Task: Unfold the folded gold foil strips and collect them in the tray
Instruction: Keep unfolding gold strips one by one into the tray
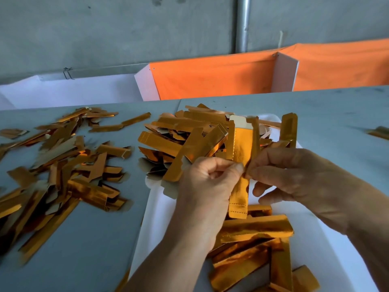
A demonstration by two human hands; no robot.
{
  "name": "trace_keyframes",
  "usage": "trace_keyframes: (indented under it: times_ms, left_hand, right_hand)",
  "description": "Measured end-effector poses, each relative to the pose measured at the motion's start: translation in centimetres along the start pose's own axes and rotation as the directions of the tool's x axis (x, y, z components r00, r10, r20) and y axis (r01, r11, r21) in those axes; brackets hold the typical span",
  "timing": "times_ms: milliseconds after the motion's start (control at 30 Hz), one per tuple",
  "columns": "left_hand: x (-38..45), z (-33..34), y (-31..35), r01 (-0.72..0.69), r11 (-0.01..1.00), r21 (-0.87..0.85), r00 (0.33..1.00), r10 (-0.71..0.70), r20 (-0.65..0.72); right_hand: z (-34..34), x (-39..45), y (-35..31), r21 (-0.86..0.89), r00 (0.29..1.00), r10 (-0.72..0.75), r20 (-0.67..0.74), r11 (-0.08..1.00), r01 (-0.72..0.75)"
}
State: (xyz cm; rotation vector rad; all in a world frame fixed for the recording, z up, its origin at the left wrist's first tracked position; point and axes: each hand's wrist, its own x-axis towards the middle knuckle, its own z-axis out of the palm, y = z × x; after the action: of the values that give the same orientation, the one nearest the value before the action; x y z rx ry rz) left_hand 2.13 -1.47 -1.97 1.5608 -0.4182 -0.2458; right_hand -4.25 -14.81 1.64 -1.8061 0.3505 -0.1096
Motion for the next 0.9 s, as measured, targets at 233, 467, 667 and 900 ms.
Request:
trace_keyframes:
  times_ms: [233, 467, 667, 900]
  left_hand:
    - [0.1, -0.4, 0.1, -0.042, 0.996, 0.077, 0.997, 0.037, 0.064]
    - [0.2, -0.4, -0.1, -0.043, 0.994, 0.099, 0.999, 0.041, 0.020]
    - [0.1, -0.3, 0.1, 0.026, 0.997, 0.079, 0.998, -0.021, -0.064]
    - [-0.6, 0.3, 0.2, 0.120, 0.993, -0.016, 0.992, -0.120, 0.026]
  right_hand:
    - [-0.2, 0.1, 0.0, -0.151, 0.997, -0.055, -0.054, 0.987, 0.047]
    - [-0.9, 0.0, 0.1, -0.031, 0.990, -0.121, -0.072, 0.992, 0.119]
    - [-0.5, -0.3, 0.0, -0.019, 0.989, -0.147, 0.024, 0.989, 0.148]
    - [0.4, -0.4, -0.2, -0.065, 0.989, -0.134, 0.060, 0.988, 0.138]
